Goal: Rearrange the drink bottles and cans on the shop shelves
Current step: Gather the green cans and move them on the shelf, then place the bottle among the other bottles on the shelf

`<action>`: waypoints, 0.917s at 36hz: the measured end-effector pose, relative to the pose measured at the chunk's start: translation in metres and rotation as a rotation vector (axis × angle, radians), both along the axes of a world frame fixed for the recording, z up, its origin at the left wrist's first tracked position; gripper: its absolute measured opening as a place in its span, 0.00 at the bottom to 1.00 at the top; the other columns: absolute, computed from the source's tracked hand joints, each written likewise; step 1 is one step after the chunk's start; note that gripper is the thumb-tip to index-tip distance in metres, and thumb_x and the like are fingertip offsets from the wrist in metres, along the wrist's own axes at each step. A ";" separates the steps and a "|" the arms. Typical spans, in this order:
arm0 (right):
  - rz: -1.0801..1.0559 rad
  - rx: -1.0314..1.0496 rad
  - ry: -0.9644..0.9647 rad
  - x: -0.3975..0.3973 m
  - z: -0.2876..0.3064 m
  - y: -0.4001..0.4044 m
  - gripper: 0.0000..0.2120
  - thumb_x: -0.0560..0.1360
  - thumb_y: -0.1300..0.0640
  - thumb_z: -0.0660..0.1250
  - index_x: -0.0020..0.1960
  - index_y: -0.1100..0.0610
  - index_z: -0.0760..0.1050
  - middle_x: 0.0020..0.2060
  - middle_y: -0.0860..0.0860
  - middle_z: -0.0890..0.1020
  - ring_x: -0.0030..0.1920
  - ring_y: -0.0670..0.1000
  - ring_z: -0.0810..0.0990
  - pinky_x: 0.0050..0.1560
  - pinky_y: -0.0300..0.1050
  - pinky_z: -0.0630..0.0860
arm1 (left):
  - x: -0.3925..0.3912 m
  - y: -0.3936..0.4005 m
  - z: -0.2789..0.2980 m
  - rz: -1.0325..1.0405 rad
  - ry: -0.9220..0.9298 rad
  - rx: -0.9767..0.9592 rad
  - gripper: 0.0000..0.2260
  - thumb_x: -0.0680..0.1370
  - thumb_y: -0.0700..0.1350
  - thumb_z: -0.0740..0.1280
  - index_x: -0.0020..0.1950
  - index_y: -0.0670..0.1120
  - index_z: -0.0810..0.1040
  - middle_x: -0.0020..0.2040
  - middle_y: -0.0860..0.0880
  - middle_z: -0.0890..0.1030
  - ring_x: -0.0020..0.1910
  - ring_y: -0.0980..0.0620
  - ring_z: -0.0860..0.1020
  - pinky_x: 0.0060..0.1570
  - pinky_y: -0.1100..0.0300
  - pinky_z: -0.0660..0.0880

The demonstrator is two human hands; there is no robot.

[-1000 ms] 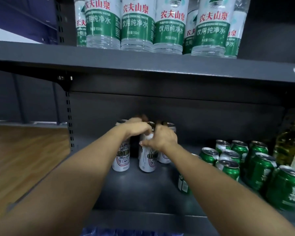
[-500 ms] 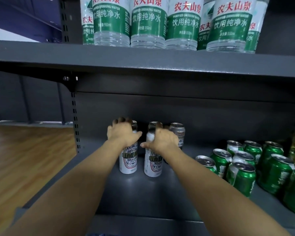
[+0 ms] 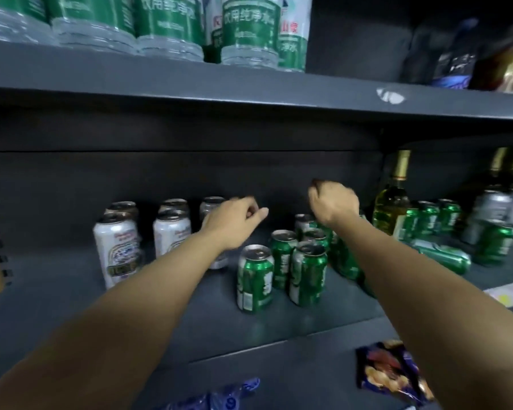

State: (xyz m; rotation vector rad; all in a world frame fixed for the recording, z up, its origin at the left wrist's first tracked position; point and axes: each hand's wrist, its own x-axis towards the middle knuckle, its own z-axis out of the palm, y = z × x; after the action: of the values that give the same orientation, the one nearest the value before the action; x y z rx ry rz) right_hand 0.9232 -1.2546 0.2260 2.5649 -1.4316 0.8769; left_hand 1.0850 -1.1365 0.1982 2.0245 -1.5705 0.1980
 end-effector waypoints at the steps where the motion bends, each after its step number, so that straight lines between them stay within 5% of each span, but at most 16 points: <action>1: -0.032 -0.014 -0.006 -0.015 0.000 -0.008 0.17 0.80 0.52 0.51 0.53 0.60 0.76 0.52 0.62 0.81 0.52 0.62 0.78 0.50 0.50 0.69 | -0.009 -0.007 -0.002 -0.011 -0.008 0.007 0.16 0.80 0.59 0.57 0.52 0.49 0.77 0.51 0.47 0.79 0.52 0.45 0.77 0.47 0.54 0.72; 9: -0.264 -0.087 -0.254 -0.128 0.008 -0.074 0.16 0.80 0.52 0.56 0.56 0.63 0.72 0.54 0.63 0.78 0.56 0.64 0.74 0.51 0.54 0.71 | -0.071 -0.065 0.001 0.046 -0.029 -0.026 0.15 0.80 0.59 0.57 0.52 0.51 0.77 0.52 0.48 0.79 0.54 0.46 0.76 0.50 0.53 0.74; 17: -0.175 0.329 -0.292 -0.203 -0.020 -0.158 0.32 0.77 0.40 0.62 0.70 0.61 0.61 0.65 0.60 0.73 0.64 0.62 0.73 0.56 0.52 0.72 | -0.158 -0.138 0.005 0.087 -0.001 0.040 0.11 0.79 0.54 0.63 0.57 0.50 0.75 0.58 0.48 0.77 0.57 0.47 0.75 0.52 0.55 0.74; 23: -0.030 0.525 -0.230 -0.202 -0.032 -0.189 0.46 0.71 0.37 0.69 0.76 0.58 0.50 0.70 0.58 0.70 0.66 0.59 0.72 0.57 0.52 0.73 | -0.201 -0.187 -0.002 0.109 -0.030 0.155 0.13 0.77 0.52 0.65 0.60 0.51 0.74 0.60 0.48 0.75 0.60 0.47 0.73 0.56 0.53 0.73; 27: -0.010 0.509 -0.227 -0.187 -0.040 -0.206 0.49 0.69 0.37 0.71 0.76 0.58 0.49 0.66 0.58 0.72 0.57 0.57 0.77 0.55 0.52 0.75 | -0.213 -0.212 -0.002 0.120 -0.113 0.246 0.16 0.78 0.53 0.63 0.65 0.50 0.72 0.63 0.47 0.73 0.62 0.46 0.72 0.57 0.52 0.73; 33: -0.036 0.439 -0.240 -0.165 -0.050 -0.231 0.52 0.65 0.33 0.72 0.76 0.56 0.50 0.64 0.58 0.74 0.62 0.59 0.76 0.52 0.52 0.76 | -0.220 -0.253 -0.003 0.116 -0.093 0.261 0.12 0.78 0.51 0.63 0.61 0.51 0.74 0.61 0.47 0.77 0.60 0.45 0.74 0.53 0.54 0.72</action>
State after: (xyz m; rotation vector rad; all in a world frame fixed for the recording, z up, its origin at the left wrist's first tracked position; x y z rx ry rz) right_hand 0.7578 -1.4860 0.1761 2.7963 -1.9221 0.9889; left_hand 0.8647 -1.3894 0.1949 2.3406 -1.6067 0.1385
